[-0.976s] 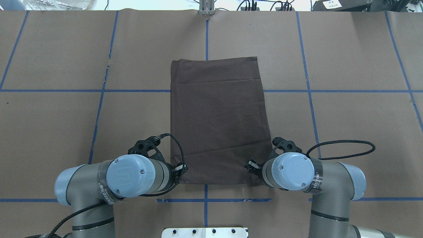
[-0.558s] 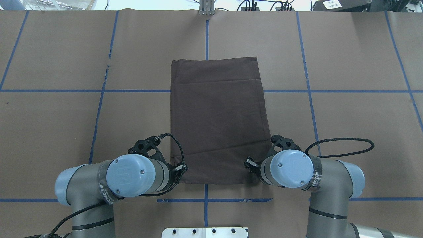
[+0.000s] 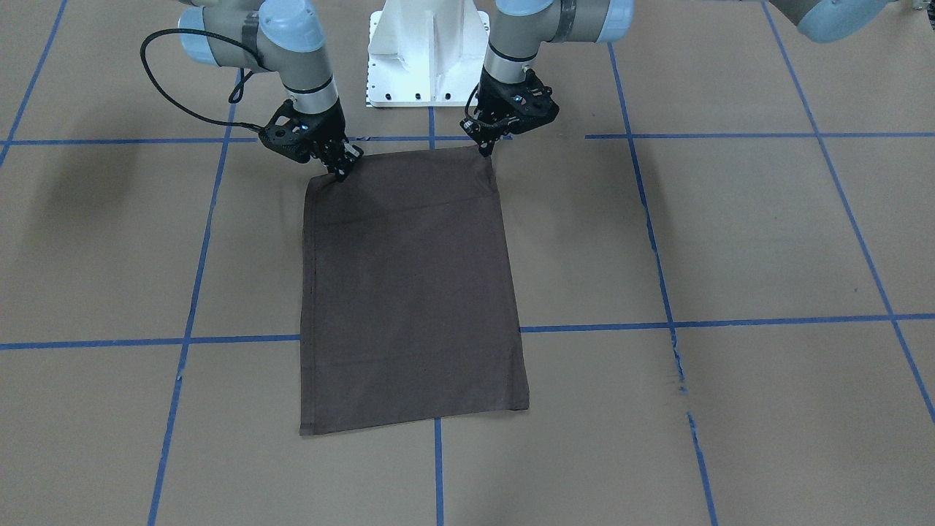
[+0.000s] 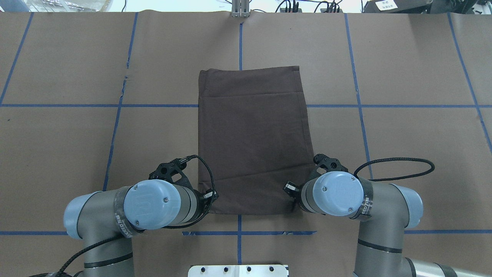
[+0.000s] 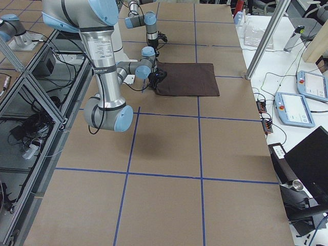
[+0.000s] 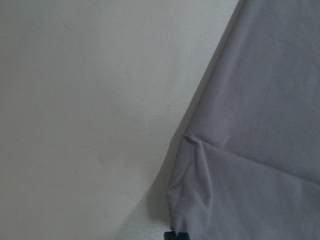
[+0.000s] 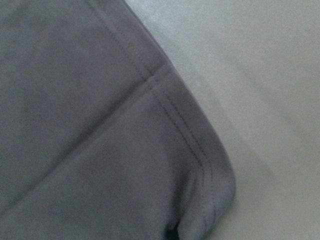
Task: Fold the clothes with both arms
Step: 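Grasp the two near corners of the shirt with both grippers, then lift the near edge with both grippers and fold it toward the collar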
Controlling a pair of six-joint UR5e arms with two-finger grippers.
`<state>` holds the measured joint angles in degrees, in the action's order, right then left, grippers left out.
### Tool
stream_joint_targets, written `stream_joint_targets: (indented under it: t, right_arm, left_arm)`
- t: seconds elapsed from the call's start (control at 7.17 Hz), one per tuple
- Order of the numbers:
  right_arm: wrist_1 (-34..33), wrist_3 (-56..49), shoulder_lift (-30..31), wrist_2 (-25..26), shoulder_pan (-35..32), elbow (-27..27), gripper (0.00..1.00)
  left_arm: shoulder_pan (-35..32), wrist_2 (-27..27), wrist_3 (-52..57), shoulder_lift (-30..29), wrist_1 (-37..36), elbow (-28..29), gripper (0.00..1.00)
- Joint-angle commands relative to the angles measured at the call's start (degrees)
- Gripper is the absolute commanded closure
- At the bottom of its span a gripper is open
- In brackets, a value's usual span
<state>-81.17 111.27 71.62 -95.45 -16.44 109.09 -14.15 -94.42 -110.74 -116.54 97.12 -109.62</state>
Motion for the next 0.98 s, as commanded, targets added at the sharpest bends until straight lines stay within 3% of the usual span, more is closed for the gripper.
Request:
stream_joint_targets:
  t: [0.0, 0.14, 0.56, 0.84]
  right_arm:
    - [0.0, 0.1, -1.0, 0.2, -0.4, 0.5, 1.0]
    - [0.0, 0.0, -1.1, 0.0, -0.4, 0.5, 1.0]
    - [0.1, -0.4, -0.2, -3.3, -0.7, 6.4, 1.0]
    - [0.1, -0.4, 0.2, -8.2, -0.4, 9.9, 1.0]
  left_arm:
    - [-0.1, -0.1, 0.0, 0.0, 0.0, -0.3, 1.0]
    - [-0.3, -0.1, 0.1, 0.2, -0.1, -2.0, 1.0]
    - [-0.1, -1.1, 2.4, 7.2, -6.0, -15.9, 1.0]
    - [3.8, -0.9, 1.4, 7.2, -6.8, -18.2, 1.0]
